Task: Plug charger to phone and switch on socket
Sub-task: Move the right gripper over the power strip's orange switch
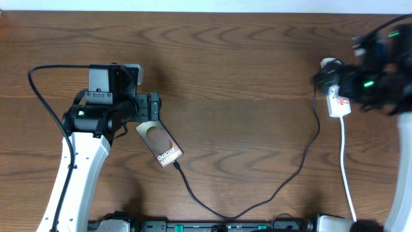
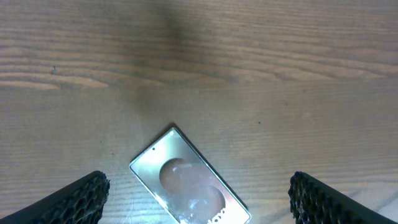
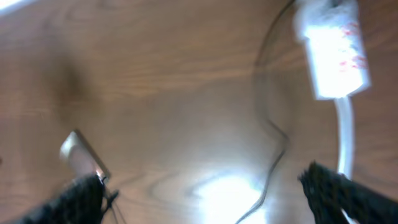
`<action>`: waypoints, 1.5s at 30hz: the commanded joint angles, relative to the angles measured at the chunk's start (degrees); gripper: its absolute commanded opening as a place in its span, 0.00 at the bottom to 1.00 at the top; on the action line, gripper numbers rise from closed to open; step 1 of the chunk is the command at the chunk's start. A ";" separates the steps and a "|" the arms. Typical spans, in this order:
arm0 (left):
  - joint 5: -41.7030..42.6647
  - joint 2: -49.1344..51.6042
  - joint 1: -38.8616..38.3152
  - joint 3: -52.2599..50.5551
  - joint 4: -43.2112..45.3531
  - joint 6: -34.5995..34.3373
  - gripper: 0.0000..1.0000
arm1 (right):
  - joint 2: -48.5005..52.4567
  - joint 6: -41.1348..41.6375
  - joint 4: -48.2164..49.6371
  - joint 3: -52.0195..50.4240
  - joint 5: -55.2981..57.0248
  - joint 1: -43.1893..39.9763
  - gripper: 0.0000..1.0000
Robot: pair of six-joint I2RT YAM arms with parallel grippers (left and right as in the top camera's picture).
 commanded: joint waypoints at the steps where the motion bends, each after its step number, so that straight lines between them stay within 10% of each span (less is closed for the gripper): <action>1: -0.35 -0.09 -0.13 0.61 -0.20 0.57 0.93 | 7.82 -11.63 -2.34 5.01 -3.96 -8.48 0.99; 16: -0.35 -0.09 -0.13 0.61 -0.20 0.57 0.93 | 35.54 -22.73 10.03 5.31 -10.01 -16.61 0.99; 45: -0.35 -0.09 -0.13 0.61 -0.20 0.57 0.93 | 39.01 -23.98 27.04 -4.24 -10.23 -13.88 0.99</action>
